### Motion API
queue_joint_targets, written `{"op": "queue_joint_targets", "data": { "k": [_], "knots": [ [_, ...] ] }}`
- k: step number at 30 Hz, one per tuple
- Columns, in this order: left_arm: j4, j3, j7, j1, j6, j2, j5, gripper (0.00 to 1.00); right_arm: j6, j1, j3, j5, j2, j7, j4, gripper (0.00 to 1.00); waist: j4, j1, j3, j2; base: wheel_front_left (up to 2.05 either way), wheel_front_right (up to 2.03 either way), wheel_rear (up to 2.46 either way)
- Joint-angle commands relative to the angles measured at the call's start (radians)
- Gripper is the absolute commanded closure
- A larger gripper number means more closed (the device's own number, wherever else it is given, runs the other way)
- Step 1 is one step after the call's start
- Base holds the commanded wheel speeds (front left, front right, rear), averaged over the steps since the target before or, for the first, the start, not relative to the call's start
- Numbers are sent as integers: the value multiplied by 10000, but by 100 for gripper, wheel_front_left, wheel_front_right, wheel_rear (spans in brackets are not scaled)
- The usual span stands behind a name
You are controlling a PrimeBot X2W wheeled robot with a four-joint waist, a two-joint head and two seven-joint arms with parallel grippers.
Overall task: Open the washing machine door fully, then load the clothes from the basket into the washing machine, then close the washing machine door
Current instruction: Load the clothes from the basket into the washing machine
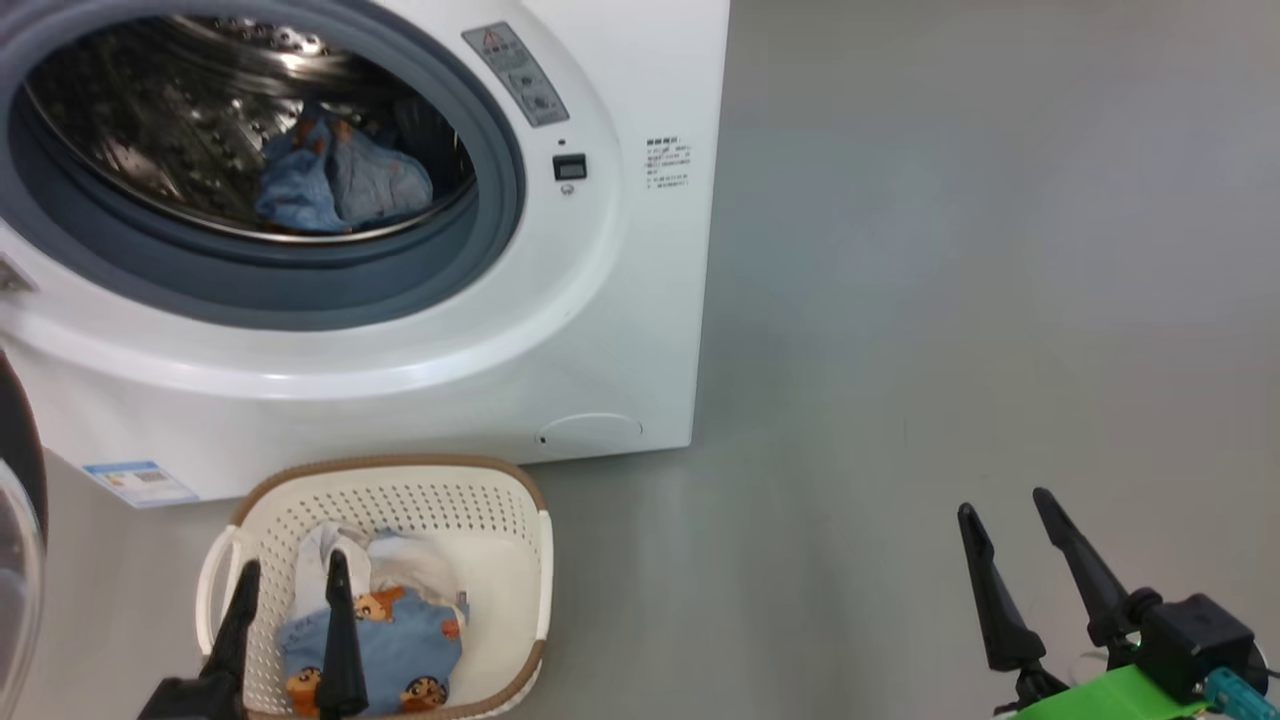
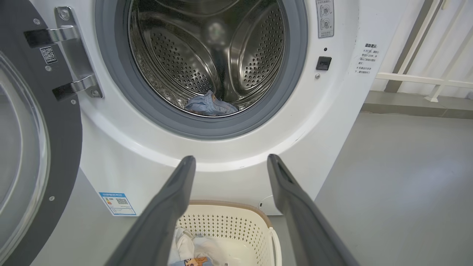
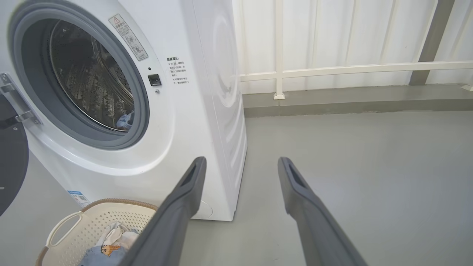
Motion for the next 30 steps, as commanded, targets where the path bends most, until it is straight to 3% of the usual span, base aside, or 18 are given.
{"op": "queue_joint_targets", "data": {
  "k": [1,14,30],
  "knots": [
    [-90,473,-117,48,-35,61,73,0,87,95,235,-100,-19,29,-312,0,-50,1,-335,0,0,0,0],
    [-99,564,-117,336,-148,85,57,0,87,517,253,-171,162,243,-461,0,-63,1,-929,0,0,0,0],
    [-46,585,-118,240,-239,52,30,0,87,526,261,-180,232,279,-529,0,-49,1,-912,0,0,0,0]
  ]
}}
